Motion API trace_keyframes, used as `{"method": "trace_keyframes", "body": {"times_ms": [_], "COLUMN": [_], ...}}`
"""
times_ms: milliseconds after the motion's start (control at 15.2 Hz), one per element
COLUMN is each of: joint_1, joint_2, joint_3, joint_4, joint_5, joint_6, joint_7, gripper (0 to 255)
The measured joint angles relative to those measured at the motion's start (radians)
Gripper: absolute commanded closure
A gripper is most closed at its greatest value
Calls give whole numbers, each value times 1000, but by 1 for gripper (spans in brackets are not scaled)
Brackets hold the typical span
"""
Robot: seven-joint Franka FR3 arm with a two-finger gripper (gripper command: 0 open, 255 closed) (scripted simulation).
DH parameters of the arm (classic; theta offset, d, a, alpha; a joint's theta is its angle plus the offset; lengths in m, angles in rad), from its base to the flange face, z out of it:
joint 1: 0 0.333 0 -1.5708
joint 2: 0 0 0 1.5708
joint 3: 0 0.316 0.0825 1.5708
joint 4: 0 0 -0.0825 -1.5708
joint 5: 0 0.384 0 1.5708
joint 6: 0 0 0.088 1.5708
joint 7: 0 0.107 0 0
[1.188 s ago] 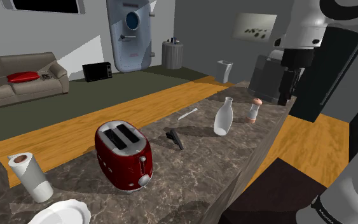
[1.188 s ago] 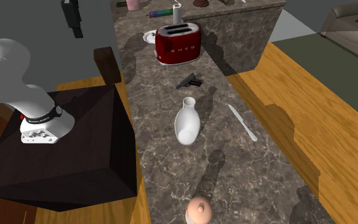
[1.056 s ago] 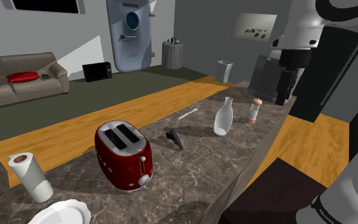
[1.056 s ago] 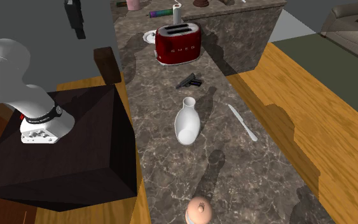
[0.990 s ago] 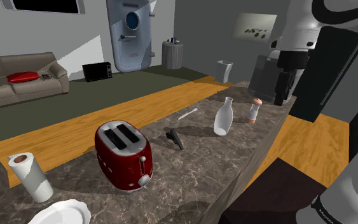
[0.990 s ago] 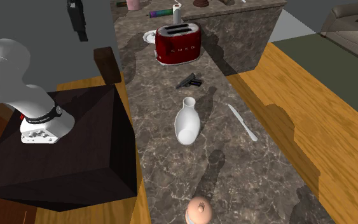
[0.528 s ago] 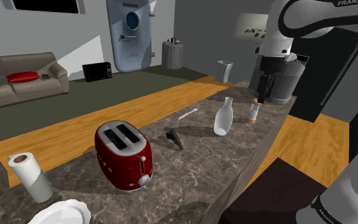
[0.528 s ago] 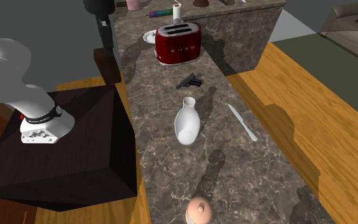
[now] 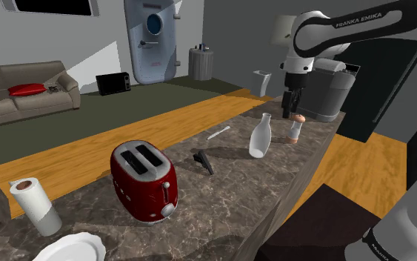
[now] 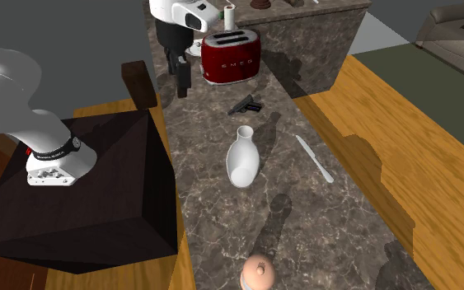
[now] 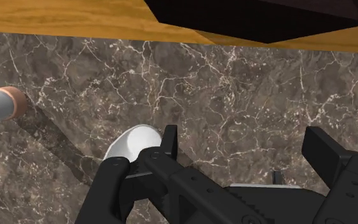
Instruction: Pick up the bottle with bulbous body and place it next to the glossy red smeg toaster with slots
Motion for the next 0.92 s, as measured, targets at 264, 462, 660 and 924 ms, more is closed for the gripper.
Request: {"method": "trace_keyframes", "body": {"times_ms": [264,462,660,924], "joint_1": [-10,-21,-33,-53], "joint_2": [157,250,369,522], "joint_3": [-15,-27,-38,-49], "joint_4": [112,196,296,461], "joint_5": [-10,-16,-18,-18], "joint_6": [47,60,82,75], "joint_7": [-31,-58,-86,-122], "gripper": [0,0,0,0]}}
